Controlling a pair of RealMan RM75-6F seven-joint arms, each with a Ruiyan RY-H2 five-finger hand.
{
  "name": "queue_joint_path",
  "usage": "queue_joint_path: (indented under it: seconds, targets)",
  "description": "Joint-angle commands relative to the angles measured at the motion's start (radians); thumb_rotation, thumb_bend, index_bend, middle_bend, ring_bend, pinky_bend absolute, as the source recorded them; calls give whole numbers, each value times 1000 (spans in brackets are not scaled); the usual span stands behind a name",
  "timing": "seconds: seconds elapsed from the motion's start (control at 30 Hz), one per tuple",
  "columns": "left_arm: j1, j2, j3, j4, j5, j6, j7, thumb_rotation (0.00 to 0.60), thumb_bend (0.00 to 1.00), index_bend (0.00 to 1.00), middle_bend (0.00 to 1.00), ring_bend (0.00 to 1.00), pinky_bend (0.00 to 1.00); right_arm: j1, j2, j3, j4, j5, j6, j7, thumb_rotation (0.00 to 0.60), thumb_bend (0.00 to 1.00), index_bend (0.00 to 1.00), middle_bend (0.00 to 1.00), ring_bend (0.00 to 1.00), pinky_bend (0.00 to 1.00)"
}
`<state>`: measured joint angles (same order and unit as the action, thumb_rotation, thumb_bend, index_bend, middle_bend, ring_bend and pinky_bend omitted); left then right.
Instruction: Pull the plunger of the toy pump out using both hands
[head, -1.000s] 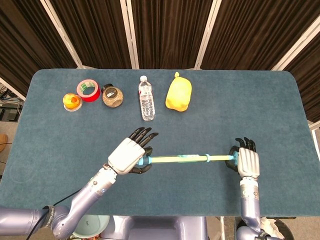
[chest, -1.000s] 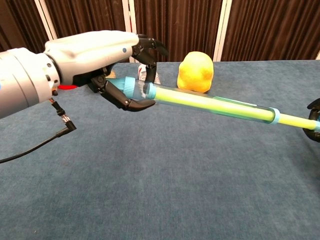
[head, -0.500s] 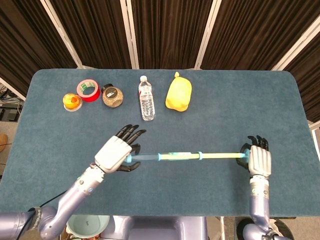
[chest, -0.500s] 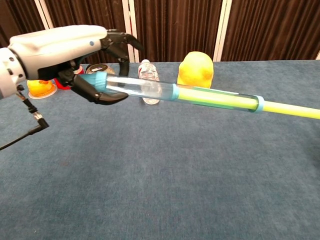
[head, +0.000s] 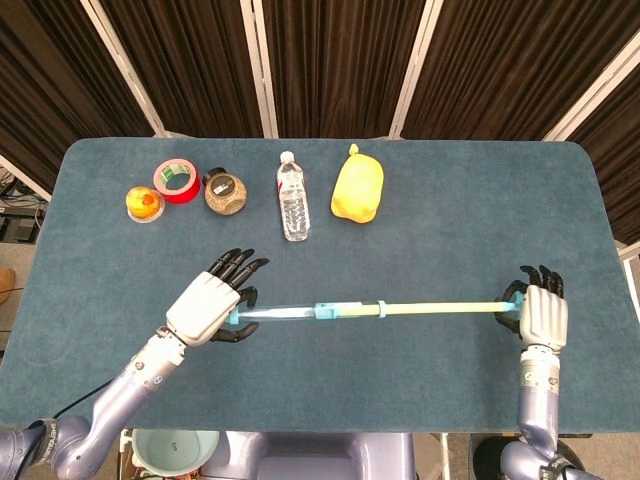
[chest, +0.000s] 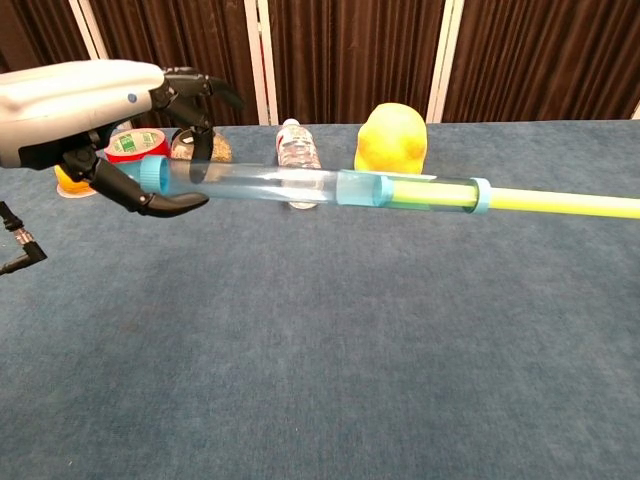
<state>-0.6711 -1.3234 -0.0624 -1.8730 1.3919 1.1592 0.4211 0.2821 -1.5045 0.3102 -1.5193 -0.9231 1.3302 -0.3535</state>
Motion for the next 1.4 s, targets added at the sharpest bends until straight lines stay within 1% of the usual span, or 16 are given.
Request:
queue_joint_path:
  seconds: [0.03,0.23,0.8,1.17,1.33,1.37,1.4]
  targets:
    - [7,2,7,10,4,-4,-1,600,356,608,87,0,90,1,3,6,1,10,0,2,600,527,775,208,88,34]
    - [20,-1,11,21,11,-3,-9,600,356,608,86,0,91,8,19,21,3,28,-6,2,600,526,775,207,88,34]
    - [53,25,23,44,32,-7,-35,600,356,608,87,0,90,0,42,15,14,44,-11,31,600,524,775,207,91,34]
    - [67,20,33,60,45,-15,-48,600,354,608,87,0,90,-11,55,6,25,38,-13,56,600,510,773,206,92,34]
    - [69,13,35,65,50,-23,-51,600,317,605,85,0,90,-11,64,-2,10,34,-19,55,600,475,769,194,89,34]
    - [70,11,36,66,51,-25,-50,600,296,590,83,0,90,-11,64,-4,9,33,-19,54,600,467,761,191,88,34]
    - [70,10,37,66,51,-27,-49,600,265,549,78,0,88,-12,63,-5,8,32,-18,53,600,449,724,175,81,34]
